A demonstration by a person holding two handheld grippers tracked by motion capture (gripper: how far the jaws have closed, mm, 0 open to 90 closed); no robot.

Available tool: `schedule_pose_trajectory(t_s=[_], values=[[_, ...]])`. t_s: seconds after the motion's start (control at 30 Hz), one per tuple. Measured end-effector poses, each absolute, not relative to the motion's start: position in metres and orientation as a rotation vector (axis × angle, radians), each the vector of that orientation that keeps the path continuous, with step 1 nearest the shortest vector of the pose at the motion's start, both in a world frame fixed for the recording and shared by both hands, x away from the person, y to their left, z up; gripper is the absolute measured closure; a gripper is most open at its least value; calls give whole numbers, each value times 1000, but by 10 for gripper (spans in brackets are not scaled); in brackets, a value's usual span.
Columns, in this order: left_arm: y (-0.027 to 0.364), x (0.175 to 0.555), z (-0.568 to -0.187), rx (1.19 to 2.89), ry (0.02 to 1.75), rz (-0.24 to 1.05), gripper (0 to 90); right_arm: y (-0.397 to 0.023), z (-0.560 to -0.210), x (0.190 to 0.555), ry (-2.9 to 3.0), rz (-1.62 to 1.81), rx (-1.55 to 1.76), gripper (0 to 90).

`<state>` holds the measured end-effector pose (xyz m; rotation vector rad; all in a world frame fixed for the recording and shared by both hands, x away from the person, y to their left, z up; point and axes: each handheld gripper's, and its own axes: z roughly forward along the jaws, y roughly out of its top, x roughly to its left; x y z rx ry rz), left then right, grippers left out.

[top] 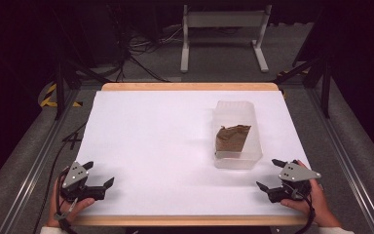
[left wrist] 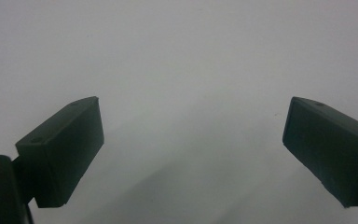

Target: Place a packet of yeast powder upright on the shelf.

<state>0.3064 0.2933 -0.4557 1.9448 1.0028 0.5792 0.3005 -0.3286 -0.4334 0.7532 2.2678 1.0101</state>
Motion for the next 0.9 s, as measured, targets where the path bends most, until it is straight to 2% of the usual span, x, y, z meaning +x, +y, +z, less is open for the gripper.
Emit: schedule_pose_trajectory(t_s=[0.17, 0.9], values=[[297, 303, -456, 1887, 1018, 573, 57, -328, -433, 300, 2266, 1007, 749, 92], [292, 303, -456, 1930, 1004, 584, 52, -328, -433, 300, 2268, 1005, 747, 92]])
